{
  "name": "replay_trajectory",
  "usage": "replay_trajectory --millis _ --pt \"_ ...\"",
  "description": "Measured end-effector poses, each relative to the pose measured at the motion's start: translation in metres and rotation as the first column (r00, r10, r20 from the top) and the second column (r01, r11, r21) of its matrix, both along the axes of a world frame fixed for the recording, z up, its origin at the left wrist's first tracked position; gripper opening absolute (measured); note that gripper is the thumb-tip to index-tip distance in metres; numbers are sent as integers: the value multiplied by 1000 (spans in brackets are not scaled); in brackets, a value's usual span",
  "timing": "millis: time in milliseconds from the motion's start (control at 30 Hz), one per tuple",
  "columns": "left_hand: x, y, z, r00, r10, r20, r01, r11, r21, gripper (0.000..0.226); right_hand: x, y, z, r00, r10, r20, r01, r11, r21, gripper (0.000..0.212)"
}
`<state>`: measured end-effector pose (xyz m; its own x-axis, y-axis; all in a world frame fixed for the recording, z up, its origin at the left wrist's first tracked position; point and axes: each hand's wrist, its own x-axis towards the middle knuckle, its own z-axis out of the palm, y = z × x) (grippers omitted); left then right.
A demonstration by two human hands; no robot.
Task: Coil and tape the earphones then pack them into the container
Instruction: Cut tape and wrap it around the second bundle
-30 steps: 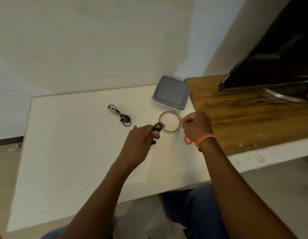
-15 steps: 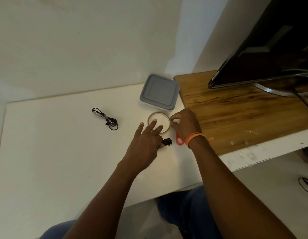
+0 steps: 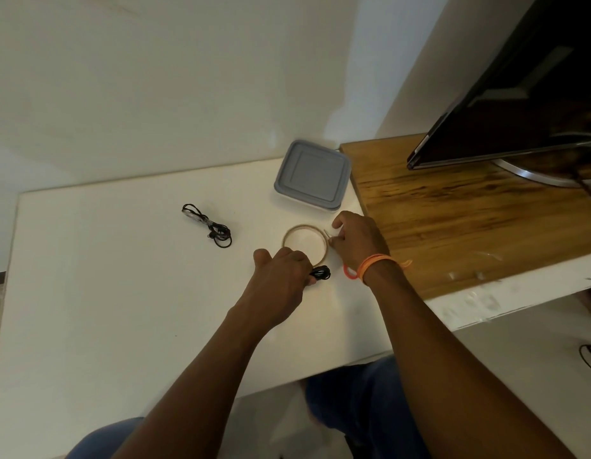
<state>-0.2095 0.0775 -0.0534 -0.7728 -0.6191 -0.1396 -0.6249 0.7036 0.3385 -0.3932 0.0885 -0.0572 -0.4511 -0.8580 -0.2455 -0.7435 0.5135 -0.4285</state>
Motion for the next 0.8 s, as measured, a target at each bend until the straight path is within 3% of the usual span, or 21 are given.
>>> replay_trajectory --millis 267,400,533,700,800 --pt "18 -8 -2 999 8 51 -8 1000 -3 23 -7 1 1 999 -17 28 15 998 53 8" --pt "22 -10 -8 1000 24 19 -25 999 48 23 -4 3 -1 996 -86 -16 86 996 -4 18" --pt "25 -13 -10 1000 17 -5 -17 998 52 21 6 4 7 998 58 3 -58 995 -77 33" --pt "25 -14 -11 1000 -7 -12 8 997 76 21 18 11 14 961 260 93 -273 944 183 48" --pt "24 -14 -9 1000 -6 -27 8 995 99 21 20 11 13 971 205 120 -225 957 186 45"
